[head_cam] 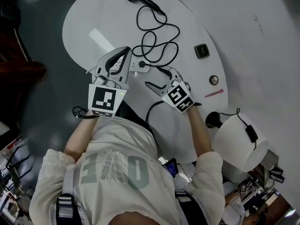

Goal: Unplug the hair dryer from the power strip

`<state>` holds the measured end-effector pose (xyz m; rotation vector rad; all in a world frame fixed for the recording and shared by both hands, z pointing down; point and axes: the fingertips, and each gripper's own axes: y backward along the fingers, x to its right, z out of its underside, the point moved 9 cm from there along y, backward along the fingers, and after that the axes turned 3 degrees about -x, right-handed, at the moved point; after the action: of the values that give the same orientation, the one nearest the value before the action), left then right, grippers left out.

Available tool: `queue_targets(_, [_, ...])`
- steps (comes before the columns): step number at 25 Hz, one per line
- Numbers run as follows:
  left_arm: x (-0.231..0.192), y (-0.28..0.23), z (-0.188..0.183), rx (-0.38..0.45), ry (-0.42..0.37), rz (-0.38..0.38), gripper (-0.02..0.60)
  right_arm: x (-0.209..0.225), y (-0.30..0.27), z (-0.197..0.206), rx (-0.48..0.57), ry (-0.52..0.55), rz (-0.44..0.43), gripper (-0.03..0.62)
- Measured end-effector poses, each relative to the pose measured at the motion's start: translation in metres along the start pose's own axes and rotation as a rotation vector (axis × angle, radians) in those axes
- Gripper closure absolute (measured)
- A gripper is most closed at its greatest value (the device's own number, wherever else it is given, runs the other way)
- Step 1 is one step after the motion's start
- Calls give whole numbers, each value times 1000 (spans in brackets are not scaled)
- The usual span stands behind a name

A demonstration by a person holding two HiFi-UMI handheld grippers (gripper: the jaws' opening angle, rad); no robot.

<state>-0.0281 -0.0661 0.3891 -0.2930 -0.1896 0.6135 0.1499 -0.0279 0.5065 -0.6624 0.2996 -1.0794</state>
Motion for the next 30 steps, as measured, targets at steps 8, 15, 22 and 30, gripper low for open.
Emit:
queue_targets(8, [13, -5, 14, -65, 7, 15, 577, 22, -36, -2, 4, 40, -60, 298])
queue_targets(15, [15, -3, 21, -95, 5, 15, 577, 25, -52, -7, -33, 121, -52, 301])
queue_targets(22, [24, -10, 31, -128, -48, 180, 575, 20, -51, -6, -19, 162, -11, 342])
queue_targets(30, [38, -46, 69, -235, -176, 420, 410, 20, -51, -7, -22, 157, -13, 342])
